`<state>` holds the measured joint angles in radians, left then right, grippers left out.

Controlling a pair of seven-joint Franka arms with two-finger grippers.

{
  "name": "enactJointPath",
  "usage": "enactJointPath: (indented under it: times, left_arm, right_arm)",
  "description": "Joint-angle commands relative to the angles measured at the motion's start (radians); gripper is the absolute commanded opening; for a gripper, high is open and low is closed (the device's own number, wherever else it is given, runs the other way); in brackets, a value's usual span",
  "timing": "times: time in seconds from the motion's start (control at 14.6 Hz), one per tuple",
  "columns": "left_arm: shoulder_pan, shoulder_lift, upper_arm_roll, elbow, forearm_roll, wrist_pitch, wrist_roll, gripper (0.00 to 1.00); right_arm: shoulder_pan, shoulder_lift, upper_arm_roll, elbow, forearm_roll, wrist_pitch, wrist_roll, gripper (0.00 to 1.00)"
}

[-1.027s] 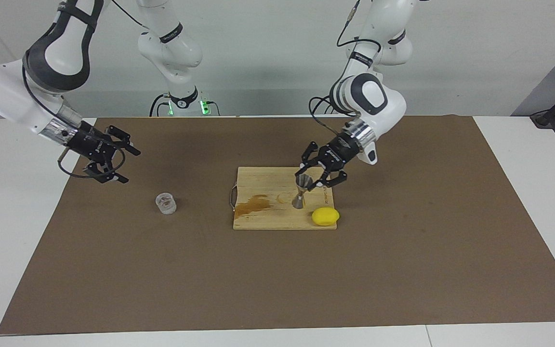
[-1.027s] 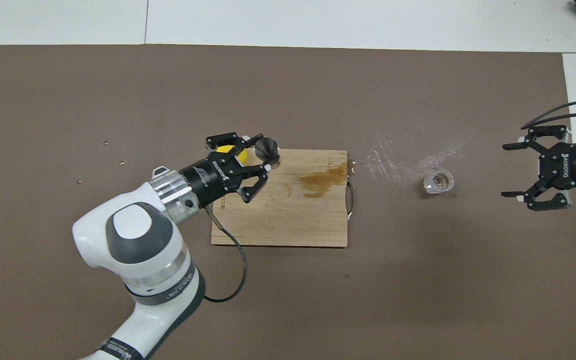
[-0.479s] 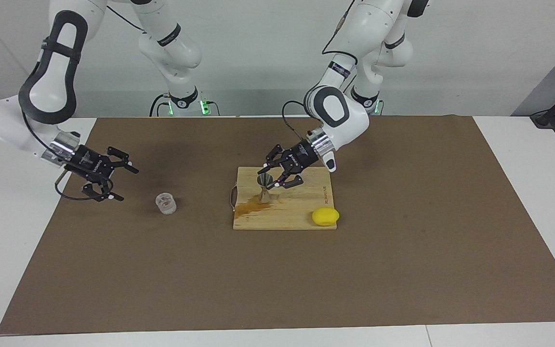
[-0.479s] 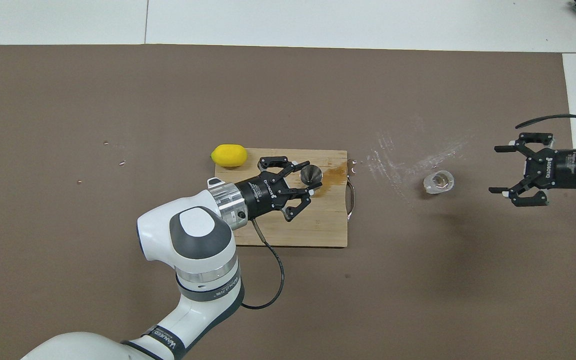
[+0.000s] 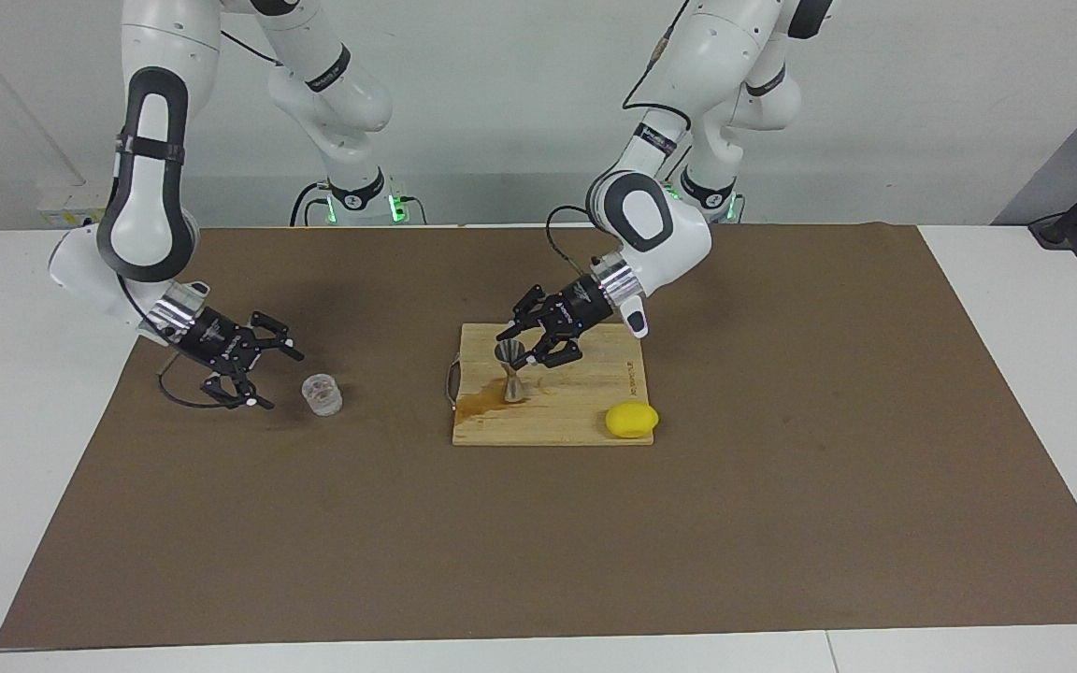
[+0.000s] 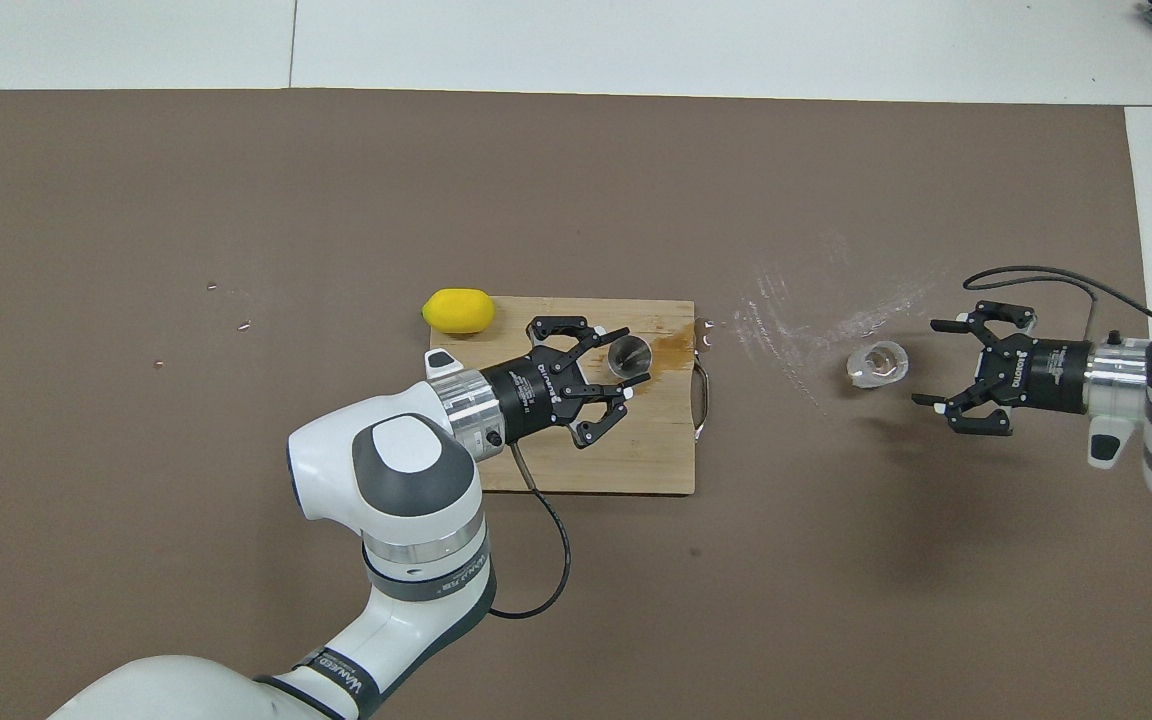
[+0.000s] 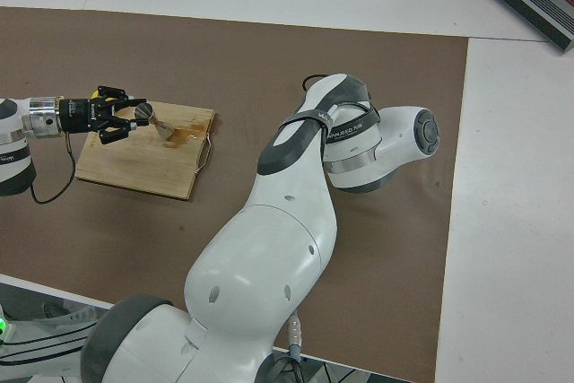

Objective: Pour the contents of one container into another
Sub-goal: 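Set the metal cup on the board while the right gripper grasps the glass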

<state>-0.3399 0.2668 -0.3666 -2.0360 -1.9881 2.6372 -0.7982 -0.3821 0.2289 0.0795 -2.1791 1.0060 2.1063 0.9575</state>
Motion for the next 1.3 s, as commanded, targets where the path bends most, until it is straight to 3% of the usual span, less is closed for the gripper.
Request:
enactJointPath:
  times: [0.0, 0.41, 0.48, 0.55, 0.62, 0.75, 0.96, 1.1, 1.16, 1.23]
  left_arm:
    - [-0.024, 0.012, 0.015, 0.010, -0.005, -0.002, 0.016, 0.00]
    - [-0.022, 0.026, 0.017, 0.008, 0.005, -0.002, 0.017, 0.00]
    - [-0.018, 0.028, 0.017, 0.008, -0.001, -0.002, 0.016, 0.21]
    - [-0.016, 0.028, 0.017, 0.008, -0.004, -0.002, 0.016, 0.52]
    - [-0.016, 0.028, 0.017, 0.008, -0.003, -0.002, 0.016, 1.00]
    - [-0.016, 0.028, 0.017, 0.008, -0.003, -0.002, 0.016, 1.00]
    - [-0.013, 0.028, 0.015, 0.008, -0.005, -0.002, 0.016, 1.00]
    - [-0.014, 0.025, 0.015, 0.010, -0.012, -0.006, 0.017, 1.00]
    - [-0.018, 0.022, 0.014, 0.010, -0.021, -0.006, 0.017, 1.00]
    - [-0.021, 0.008, 0.014, 0.010, -0.026, -0.006, 0.017, 1.00]
  right_arm:
    - [-0.006, 0.065, 0.005, -0.013, 0.098, 0.021, -0.124, 1.00]
    - [0.034, 0.063, 0.005, -0.077, 0.238, 0.037, -0.163, 1.00]
    - [0.041, 0.063, 0.005, -0.077, 0.241, 0.037, -0.163, 1.00]
    - [0.043, 0.063, 0.005, -0.077, 0.252, 0.034, -0.163, 0.98]
    - [0.045, 0.063, 0.005, -0.077, 0.256, 0.034, -0.163, 0.95]
    - [0.045, 0.063, 0.005, -0.077, 0.257, 0.031, -0.167, 0.92]
    - [0.045, 0.063, 0.003, -0.076, 0.257, 0.032, -0.218, 0.74]
    - [0.043, 0.063, 0.003, -0.073, 0.257, 0.032, -0.218, 0.58]
    - [0.042, 0.064, 0.003, -0.071, 0.257, 0.032, -0.214, 0.46]
    - [0.038, 0.064, 0.003, -0.068, 0.257, 0.032, -0.209, 0.26]
